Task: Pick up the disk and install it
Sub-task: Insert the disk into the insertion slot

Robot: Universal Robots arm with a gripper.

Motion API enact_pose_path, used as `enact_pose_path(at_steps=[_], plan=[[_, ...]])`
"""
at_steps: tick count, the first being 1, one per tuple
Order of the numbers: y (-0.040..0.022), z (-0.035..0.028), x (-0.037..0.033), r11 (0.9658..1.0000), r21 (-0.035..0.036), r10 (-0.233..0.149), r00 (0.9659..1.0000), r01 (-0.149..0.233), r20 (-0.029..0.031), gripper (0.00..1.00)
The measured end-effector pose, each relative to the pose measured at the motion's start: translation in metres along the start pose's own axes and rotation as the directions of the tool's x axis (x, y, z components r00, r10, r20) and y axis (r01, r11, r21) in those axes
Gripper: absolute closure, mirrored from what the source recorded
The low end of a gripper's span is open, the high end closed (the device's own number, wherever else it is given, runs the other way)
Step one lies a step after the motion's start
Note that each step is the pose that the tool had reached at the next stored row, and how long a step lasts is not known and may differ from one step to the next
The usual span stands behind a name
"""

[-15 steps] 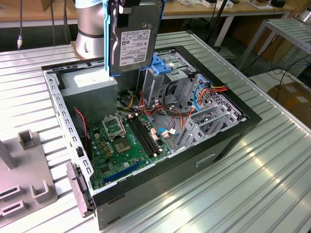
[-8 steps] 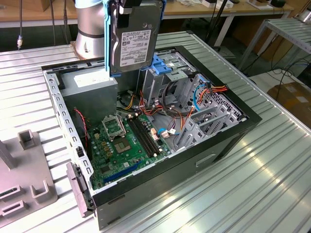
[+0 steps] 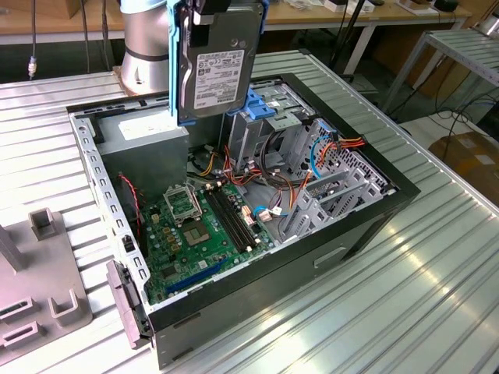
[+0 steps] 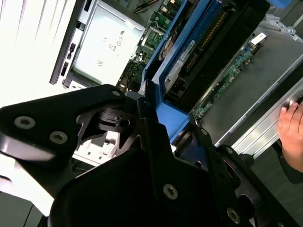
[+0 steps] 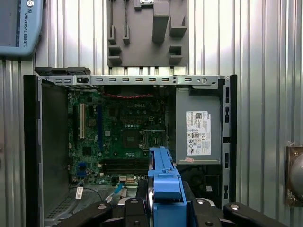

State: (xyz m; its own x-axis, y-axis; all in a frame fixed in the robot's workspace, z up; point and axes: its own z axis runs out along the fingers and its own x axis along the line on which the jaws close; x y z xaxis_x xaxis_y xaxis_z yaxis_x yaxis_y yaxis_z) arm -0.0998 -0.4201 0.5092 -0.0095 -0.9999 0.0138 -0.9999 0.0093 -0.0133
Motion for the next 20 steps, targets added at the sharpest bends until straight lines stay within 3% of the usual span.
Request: enact_pose_path(at_steps=[20], plan=[[-0.0002, 0.0003, 0.0166, 1.0000, 0.0000, 0.000, 1.0000, 0.000, 0.0000, 0.63]])
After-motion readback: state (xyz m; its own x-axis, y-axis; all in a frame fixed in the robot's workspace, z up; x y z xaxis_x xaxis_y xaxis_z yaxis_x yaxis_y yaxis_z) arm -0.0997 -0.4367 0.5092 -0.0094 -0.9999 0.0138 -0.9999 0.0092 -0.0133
